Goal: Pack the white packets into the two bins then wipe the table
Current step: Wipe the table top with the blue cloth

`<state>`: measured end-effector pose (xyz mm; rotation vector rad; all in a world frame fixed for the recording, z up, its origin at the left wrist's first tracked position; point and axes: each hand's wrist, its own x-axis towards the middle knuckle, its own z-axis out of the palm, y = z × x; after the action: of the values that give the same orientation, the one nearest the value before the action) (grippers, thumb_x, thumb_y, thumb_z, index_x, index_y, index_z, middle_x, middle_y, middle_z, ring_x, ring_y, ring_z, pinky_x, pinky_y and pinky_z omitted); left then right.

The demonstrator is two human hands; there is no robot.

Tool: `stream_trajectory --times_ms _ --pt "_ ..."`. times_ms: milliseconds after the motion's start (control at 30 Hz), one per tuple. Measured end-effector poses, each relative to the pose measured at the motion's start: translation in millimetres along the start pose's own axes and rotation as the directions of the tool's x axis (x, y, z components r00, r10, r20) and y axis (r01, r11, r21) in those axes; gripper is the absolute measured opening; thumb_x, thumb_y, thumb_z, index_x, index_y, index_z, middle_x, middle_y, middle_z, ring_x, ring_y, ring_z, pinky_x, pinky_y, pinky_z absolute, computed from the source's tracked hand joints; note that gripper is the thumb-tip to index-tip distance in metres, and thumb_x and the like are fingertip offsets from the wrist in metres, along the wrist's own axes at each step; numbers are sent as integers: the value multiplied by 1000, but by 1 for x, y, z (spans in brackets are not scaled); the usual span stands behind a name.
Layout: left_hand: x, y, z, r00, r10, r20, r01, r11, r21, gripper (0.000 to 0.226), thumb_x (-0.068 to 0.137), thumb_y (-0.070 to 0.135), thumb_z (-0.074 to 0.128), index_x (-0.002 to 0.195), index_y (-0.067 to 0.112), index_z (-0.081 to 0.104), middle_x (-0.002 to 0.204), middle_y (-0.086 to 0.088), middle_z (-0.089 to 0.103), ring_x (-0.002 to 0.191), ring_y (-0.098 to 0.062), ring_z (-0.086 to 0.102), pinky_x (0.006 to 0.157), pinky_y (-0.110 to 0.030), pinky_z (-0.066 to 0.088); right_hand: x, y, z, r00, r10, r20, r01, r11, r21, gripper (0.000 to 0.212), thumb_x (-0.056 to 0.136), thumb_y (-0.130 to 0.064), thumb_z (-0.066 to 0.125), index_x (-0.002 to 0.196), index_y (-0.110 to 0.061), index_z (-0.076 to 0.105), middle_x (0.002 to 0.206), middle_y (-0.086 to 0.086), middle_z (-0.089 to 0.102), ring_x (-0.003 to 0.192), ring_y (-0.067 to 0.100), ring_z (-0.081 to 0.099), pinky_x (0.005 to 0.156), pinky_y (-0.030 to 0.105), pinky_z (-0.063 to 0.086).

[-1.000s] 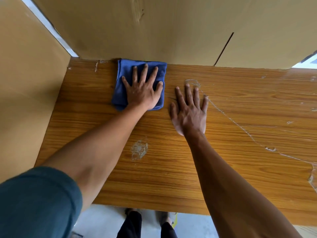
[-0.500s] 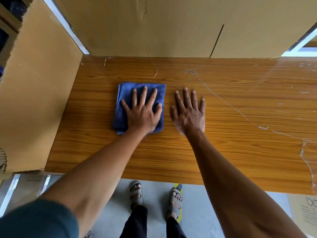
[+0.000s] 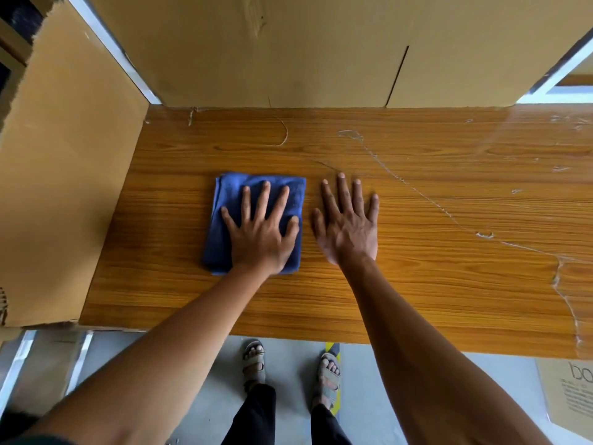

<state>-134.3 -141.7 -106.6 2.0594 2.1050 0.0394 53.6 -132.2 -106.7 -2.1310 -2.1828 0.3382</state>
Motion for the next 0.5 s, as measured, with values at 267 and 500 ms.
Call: stream_trajectory --times_ms 267,500 --pt "106 11 -14 998 -52 37 53 998 -23 70 100 74 9 166 49 4 178 10 -4 163 -30 -9 120 -77 -4 2 0 -1 1000 6 -11 -6 1000 -10 68 107 -63 5 168 -36 -6 175 -3 -17 161 25 -18 128 60 -2" --pt "-19 2 7 1000 26 -12 -26 1000 7 66 105 68 17 167 46 10 178 7 3 164 -31 1 122 -76 4 1 -1 -3 1000 10 -18 -9 1000 11 68 107 -64 5 168 -36 -2 176 -3 -13 162 26 -15 128 60 -2"
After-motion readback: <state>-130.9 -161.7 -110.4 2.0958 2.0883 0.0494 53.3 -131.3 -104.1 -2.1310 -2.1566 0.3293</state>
